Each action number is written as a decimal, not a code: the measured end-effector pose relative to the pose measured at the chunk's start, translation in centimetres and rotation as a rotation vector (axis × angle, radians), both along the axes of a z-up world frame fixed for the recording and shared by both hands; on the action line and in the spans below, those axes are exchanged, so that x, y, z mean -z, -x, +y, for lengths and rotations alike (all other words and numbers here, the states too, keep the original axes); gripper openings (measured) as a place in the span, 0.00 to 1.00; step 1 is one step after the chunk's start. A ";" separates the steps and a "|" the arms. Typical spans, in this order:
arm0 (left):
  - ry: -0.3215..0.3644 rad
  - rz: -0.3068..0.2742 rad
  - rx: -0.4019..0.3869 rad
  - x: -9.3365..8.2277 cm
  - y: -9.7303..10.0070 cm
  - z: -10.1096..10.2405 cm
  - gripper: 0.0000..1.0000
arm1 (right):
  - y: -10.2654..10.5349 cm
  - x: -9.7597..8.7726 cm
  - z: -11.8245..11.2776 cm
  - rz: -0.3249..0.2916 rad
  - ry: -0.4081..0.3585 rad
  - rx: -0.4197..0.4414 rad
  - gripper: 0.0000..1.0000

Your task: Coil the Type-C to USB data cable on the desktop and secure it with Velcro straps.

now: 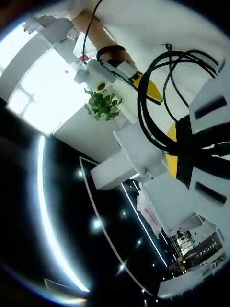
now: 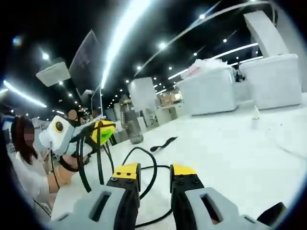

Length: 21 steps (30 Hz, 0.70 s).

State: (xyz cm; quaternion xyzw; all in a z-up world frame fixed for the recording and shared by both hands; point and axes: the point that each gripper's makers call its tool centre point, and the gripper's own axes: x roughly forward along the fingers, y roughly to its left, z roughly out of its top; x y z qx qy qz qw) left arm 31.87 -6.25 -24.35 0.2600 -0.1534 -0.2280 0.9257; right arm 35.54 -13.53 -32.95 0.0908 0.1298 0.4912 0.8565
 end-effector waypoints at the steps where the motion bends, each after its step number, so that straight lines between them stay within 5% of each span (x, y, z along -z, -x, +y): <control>1: 0.000 -0.002 0.008 0.0 0.1 -0.2 0.04 | -0.1 0.4 0.3 0.007 0.014 0.001 0.23; 4: 0.004 0.000 0.033 0.0 0.5 -0.8 0.04 | -1.0 0.8 0.4 -0.042 0.079 0.018 0.04; 10: 0.016 0.037 0.022 0.7 0.1 -0.6 0.04 | -1.4 -3.3 -1.3 -0.256 0.055 0.082 0.02; 13: 0.008 0.038 0.011 0.9 -0.1 -0.6 0.04 | 0.1 -5.7 -1.5 -0.346 0.004 0.061 0.02; 16: -0.016 0.018 -0.020 1.0 -0.4 -0.3 0.04 | 1.8 -6.7 -0.7 -0.436 0.046 0.027 0.02; 21: -0.023 0.002 -0.060 1.0 -0.8 0.5 0.04 | 2.6 -6.7 -0.1 -0.464 0.052 0.015 0.02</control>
